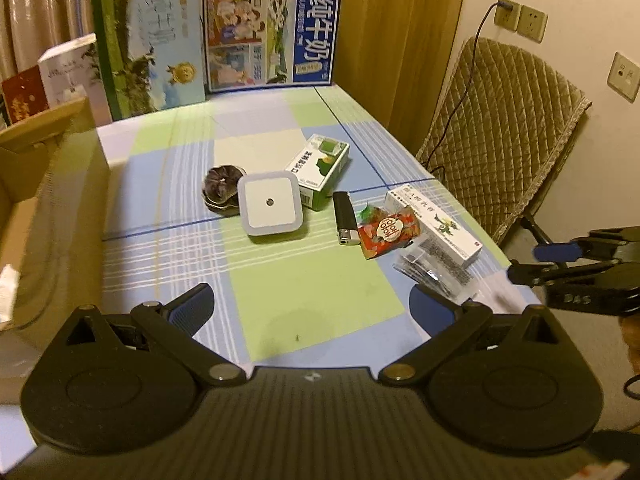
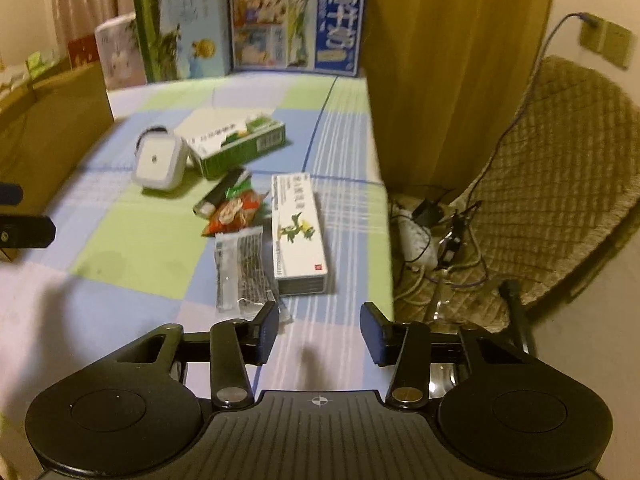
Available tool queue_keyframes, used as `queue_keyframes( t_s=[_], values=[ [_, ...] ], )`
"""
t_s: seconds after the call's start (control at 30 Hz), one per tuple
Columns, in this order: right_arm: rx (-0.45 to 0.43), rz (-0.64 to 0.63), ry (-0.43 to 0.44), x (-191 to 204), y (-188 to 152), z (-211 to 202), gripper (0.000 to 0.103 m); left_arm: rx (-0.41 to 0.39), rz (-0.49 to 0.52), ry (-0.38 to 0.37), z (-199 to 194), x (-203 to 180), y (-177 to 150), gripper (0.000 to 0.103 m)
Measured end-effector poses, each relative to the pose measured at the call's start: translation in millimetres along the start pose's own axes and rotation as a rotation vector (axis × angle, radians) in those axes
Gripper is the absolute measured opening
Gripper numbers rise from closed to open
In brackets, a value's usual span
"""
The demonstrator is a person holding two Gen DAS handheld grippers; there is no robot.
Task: Organize objects
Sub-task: 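Grasp the white ointment box with the right tool while the left tool grasps the clear bag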
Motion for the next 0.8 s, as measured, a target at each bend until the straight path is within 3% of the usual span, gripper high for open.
queue_keyframes(
  t_s=[0.23, 0.5, 0.67, 0.8],
  values=[
    [0.037, -0.034, -0.015, 5, 3, 40, 0.042, 0.027, 0.007, -0.022, 29, -4, -2, 0.102],
    [0.023, -0.045, 0.114, 30, 11, 48, 0.042, 0.046, 0.0, -0.03, 46, -2, -4, 0.102],
    [0.017, -0.024, 0.077, 15, 4, 39, 0.045, 0.047, 0.004, -0.065, 56, -13, 0, 0.101],
    [0.017, 0.007, 0.032, -8, -3, 32, 0.047, 0.058, 0.004, -0.118, 68, -36, 6, 0.09]
  ],
)
Point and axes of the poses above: each gripper's, at about its wrist camera, not at the fingertips, and z roughly the way its jaws point, x to its left, y to its top, the point moved 9 cm from there along z, roughly the way its jaws point, and after that the axes turned 7 degrees about y, right-handed, at the moved point
